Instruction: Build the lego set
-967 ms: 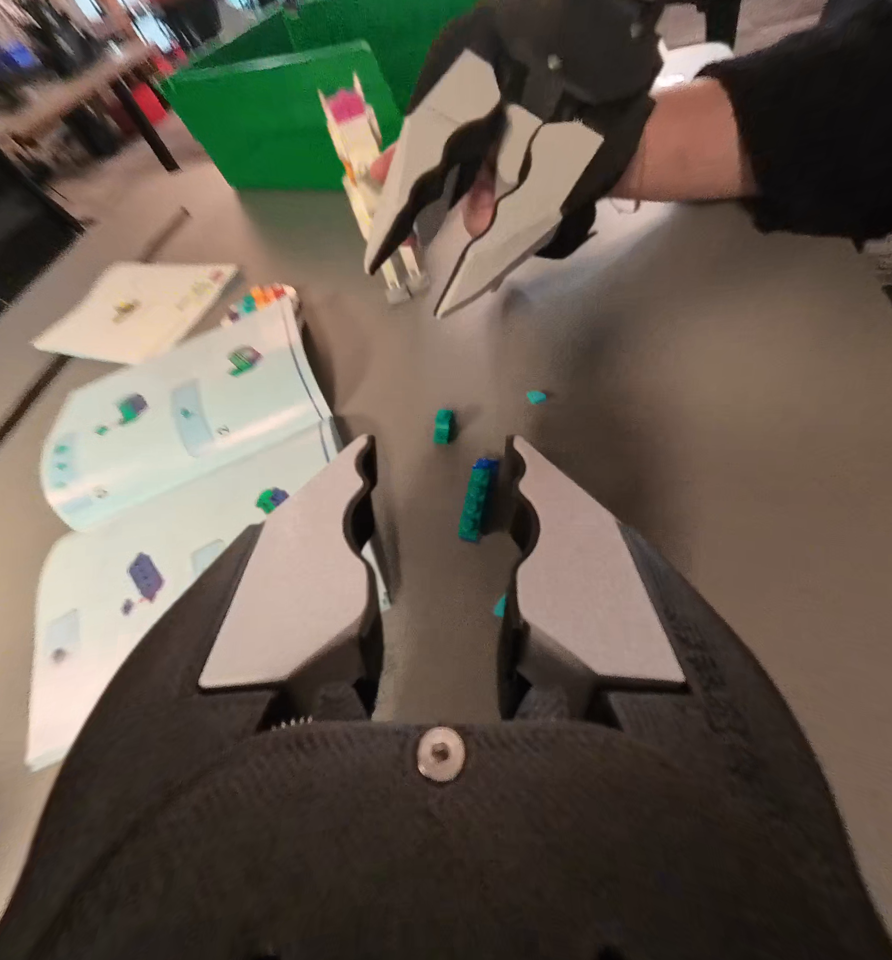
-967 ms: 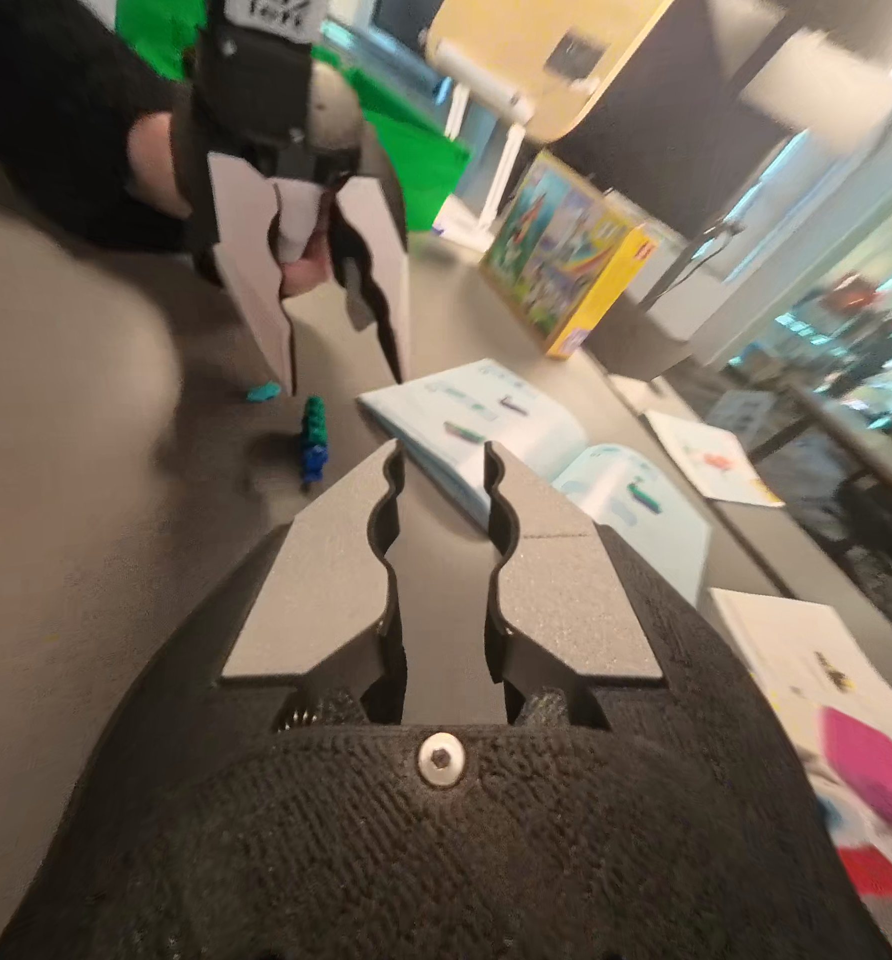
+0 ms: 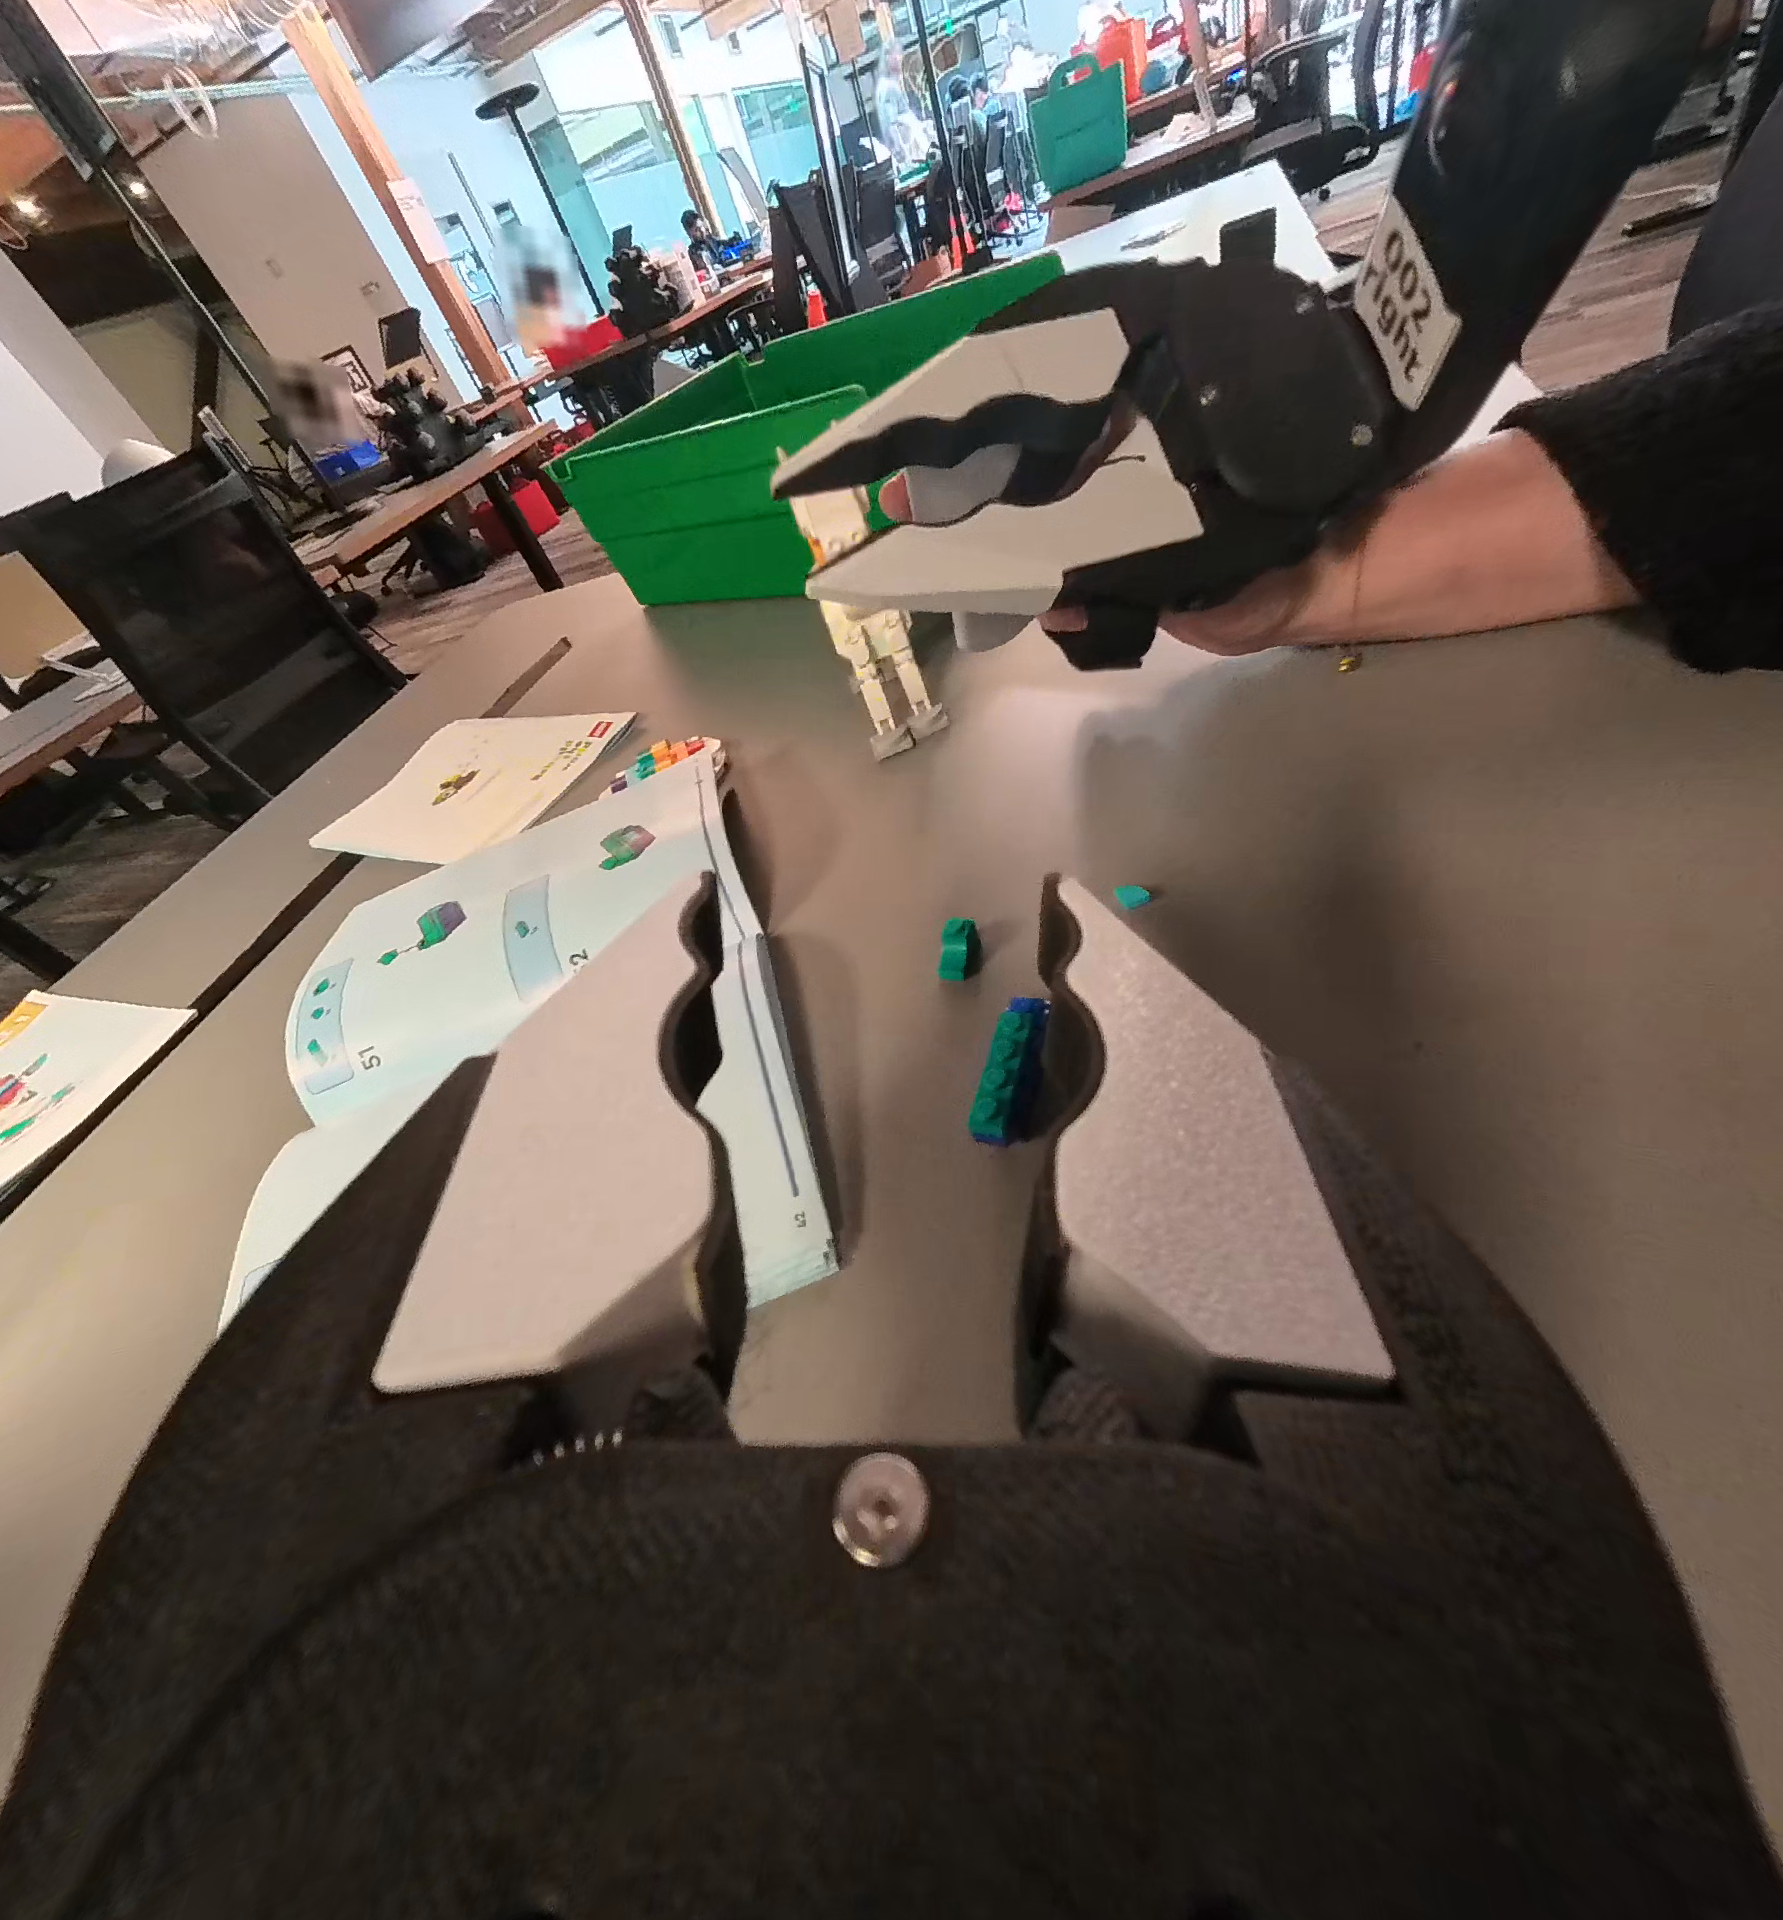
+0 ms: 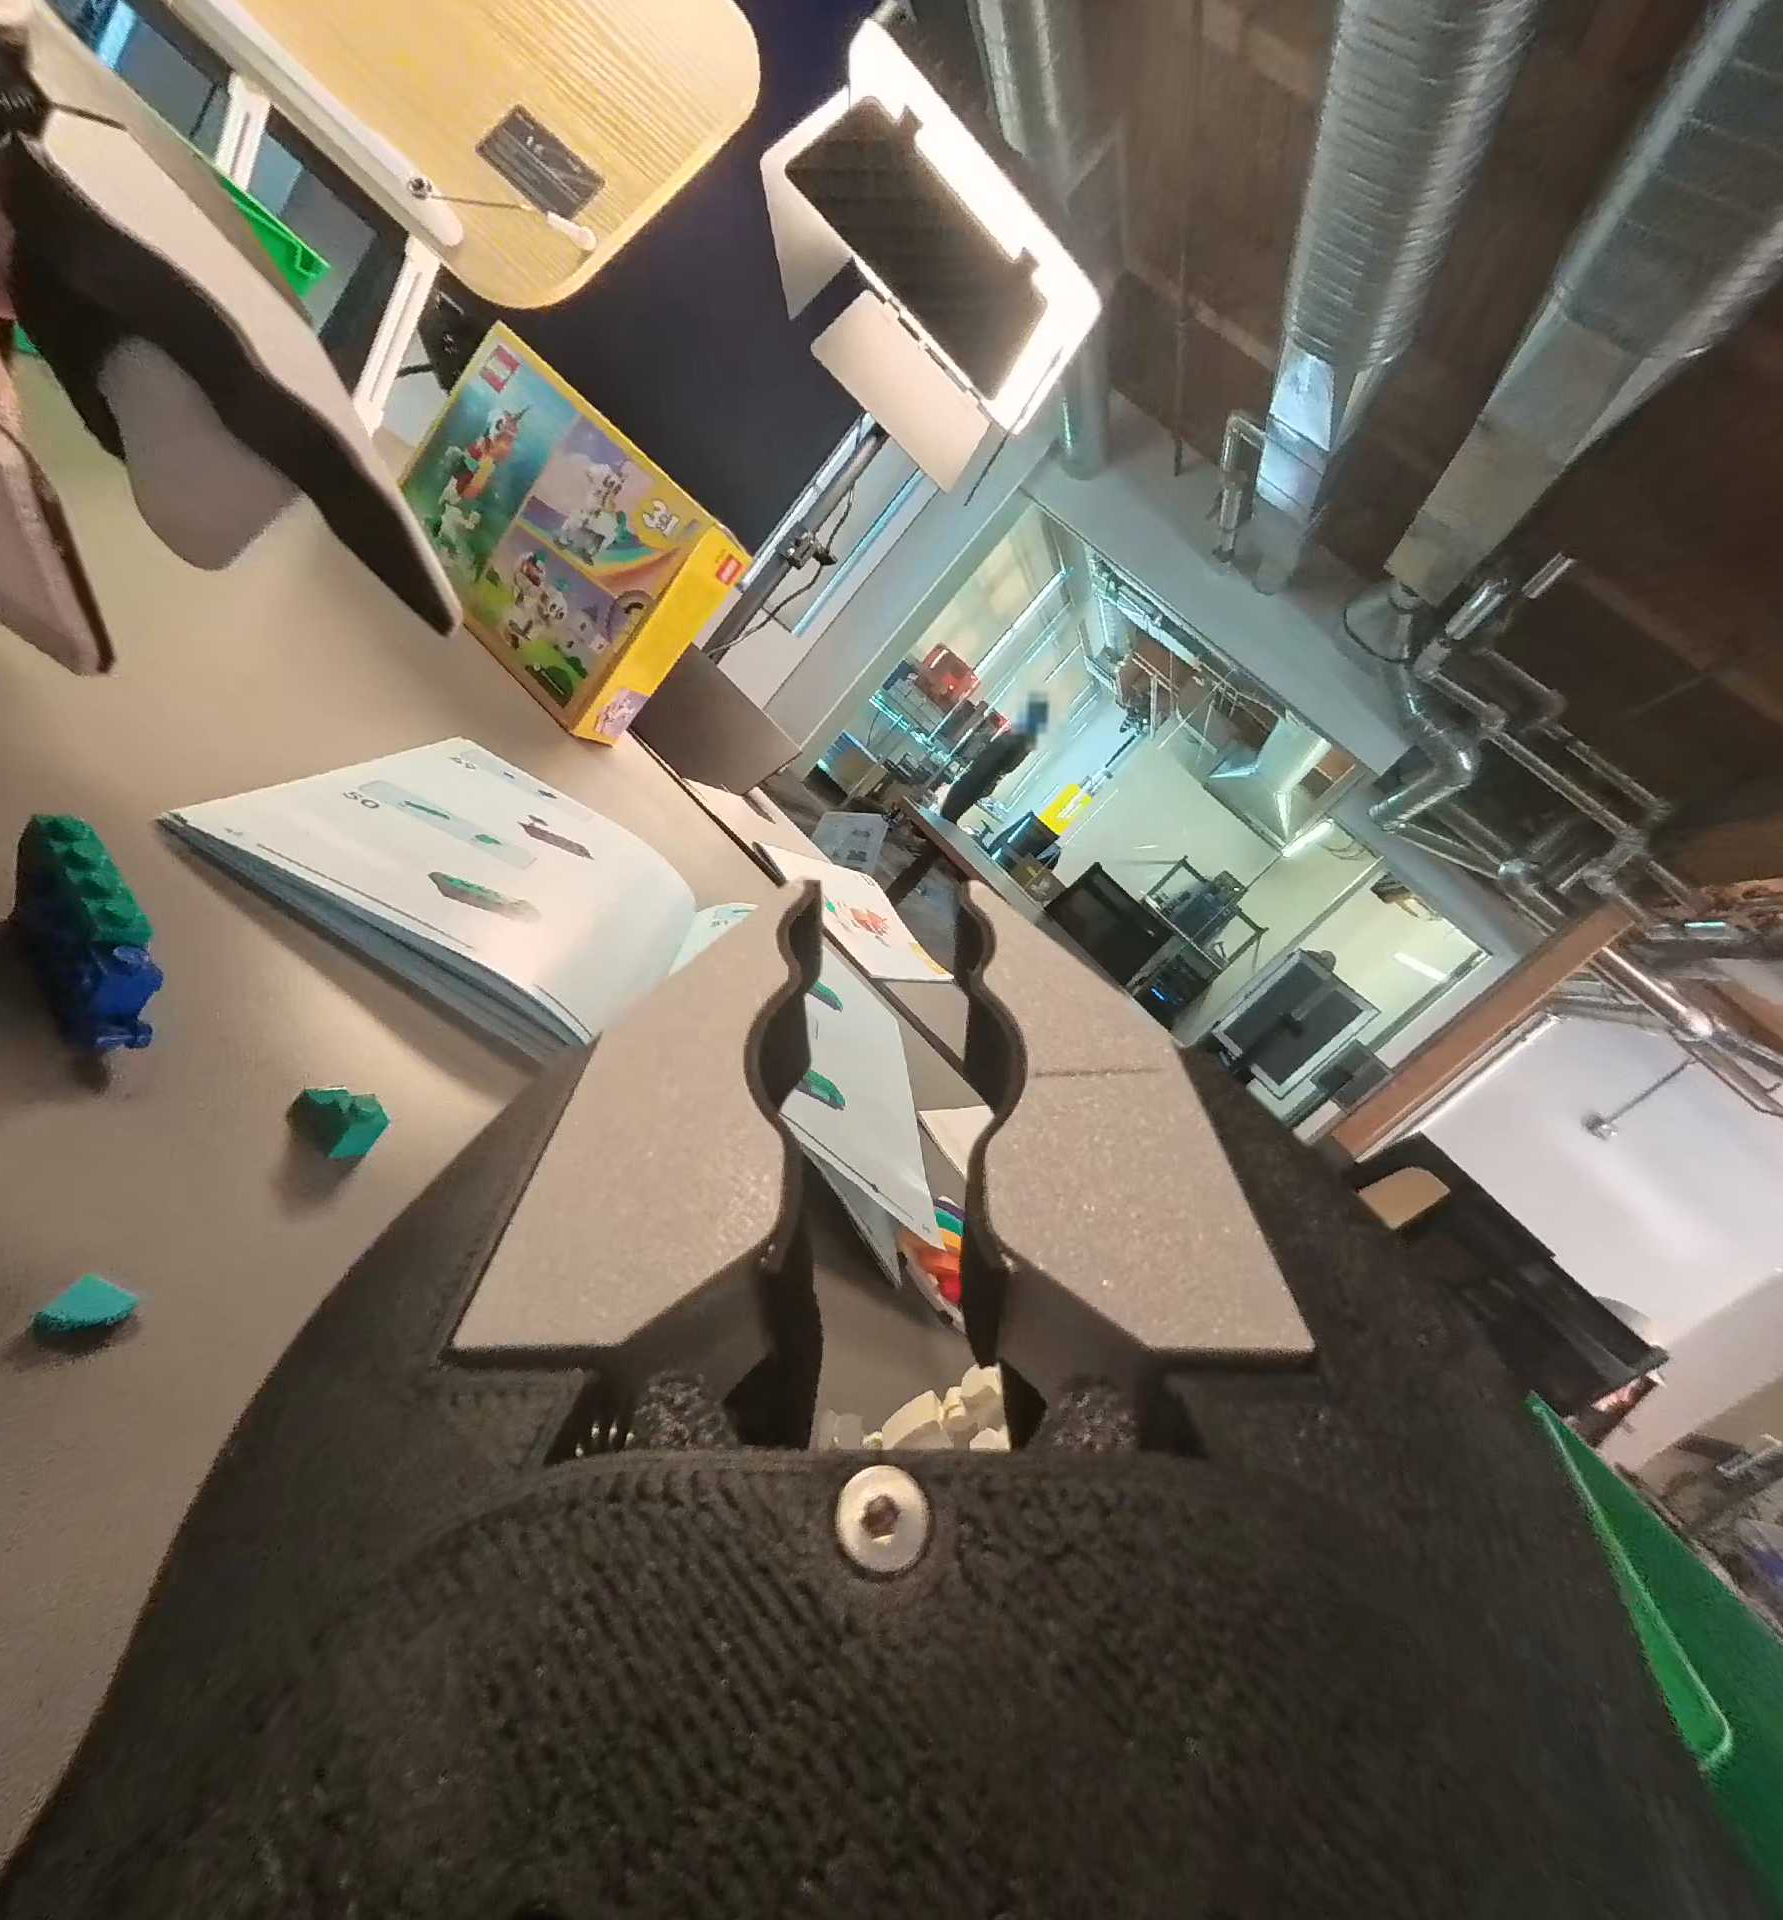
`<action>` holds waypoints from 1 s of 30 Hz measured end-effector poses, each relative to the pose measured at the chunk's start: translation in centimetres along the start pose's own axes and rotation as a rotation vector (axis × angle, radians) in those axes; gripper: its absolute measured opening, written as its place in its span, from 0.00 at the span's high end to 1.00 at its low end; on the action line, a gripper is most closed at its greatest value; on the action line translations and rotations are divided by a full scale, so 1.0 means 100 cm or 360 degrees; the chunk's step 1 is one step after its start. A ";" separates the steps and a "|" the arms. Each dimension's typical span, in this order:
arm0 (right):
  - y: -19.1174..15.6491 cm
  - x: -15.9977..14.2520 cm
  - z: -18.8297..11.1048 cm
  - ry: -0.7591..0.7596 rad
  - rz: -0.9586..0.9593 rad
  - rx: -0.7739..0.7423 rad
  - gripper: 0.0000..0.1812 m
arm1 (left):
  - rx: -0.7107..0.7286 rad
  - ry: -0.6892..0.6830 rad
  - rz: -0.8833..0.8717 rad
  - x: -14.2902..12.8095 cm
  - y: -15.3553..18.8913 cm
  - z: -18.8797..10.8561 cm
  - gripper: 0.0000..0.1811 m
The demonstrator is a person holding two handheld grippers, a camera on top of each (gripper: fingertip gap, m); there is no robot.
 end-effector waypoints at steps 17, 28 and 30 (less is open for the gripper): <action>-0.002 -0.010 0.005 -0.0031 0.0025 0.0018 0.89 | 0.0384 0.0305 0.0309 0.040 -0.017 -0.045 0.67; -0.003 0.000 0.003 0.0066 0.0097 0.0028 0.89 | 0.1014 0.0822 0.1163 0.190 -0.013 -0.151 0.69; -0.003 0.000 0.003 0.0062 0.0096 0.0022 0.89 | 0.1133 0.0782 0.1104 0.202 -0.009 -0.175 0.67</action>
Point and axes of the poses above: each gripper's, where its closed fingertips meet, z out along the fingers, x out of its top, y = z × x across the jaws, the point moved 5 cm from there along -z, back along the fingers, and after that the axes turned 13 degrees about y, right-handed, at the moved point
